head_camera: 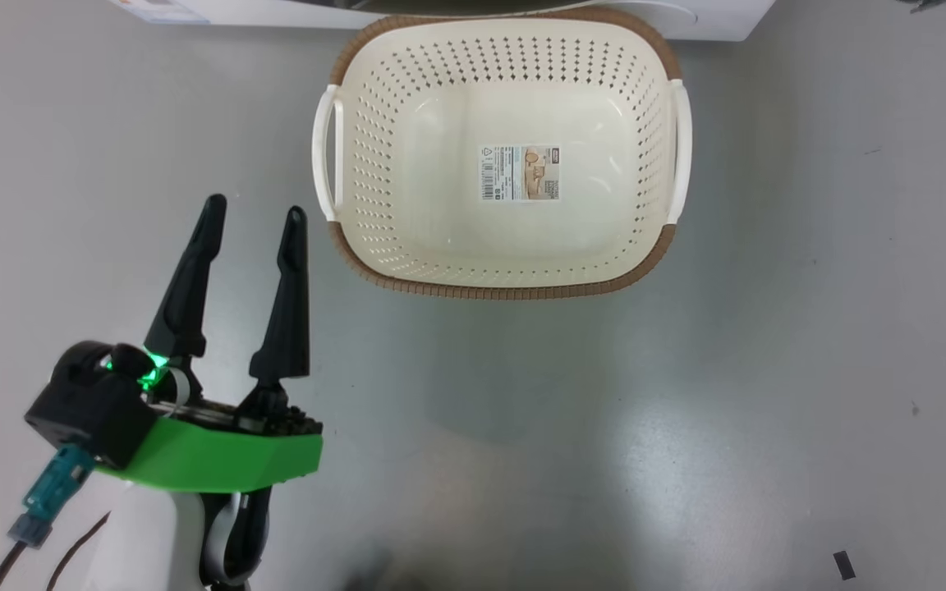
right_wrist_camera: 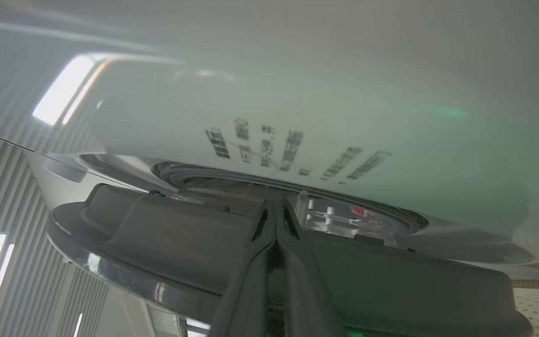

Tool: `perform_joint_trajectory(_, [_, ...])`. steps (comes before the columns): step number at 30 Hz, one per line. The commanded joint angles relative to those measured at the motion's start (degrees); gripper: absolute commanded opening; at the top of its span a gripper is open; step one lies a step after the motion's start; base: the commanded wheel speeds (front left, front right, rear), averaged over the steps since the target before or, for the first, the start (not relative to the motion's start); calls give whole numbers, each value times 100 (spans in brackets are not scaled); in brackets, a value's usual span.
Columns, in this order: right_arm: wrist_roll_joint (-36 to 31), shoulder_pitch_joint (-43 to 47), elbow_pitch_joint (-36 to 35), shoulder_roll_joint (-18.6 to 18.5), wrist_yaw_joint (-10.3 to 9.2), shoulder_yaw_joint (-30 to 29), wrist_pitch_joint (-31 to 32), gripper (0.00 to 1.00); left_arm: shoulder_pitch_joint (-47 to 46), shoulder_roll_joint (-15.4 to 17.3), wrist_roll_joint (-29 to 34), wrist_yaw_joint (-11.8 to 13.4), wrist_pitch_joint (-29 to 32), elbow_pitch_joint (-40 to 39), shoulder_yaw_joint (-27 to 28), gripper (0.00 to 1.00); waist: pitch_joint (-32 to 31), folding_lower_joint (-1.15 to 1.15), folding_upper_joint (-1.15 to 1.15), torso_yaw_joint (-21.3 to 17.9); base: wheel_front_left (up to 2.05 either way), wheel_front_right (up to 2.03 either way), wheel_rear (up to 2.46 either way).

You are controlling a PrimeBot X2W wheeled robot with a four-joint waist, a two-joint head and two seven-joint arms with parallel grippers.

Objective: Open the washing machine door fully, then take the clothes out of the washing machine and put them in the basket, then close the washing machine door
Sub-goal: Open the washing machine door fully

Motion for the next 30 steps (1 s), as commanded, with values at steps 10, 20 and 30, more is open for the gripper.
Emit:
perform_joint_trajectory(10, [-178,-151,-129,206,2,7,735,0,-53,142,52,-31,-27,-60,177,100,39,0,0,1,0,0,0])
perform_joint_trajectory(20, [-454,179,-307,341,2,155,1271,0,-33,142,154,-31,-27,4,222,100,-185,0,0,-147,0,0,0])
perform_joint_trajectory(30, [-705,587,-416,464,2,294,1599,0,15,142,236,-31,-27,73,254,100,-510,0,0,-260,0,0,0])
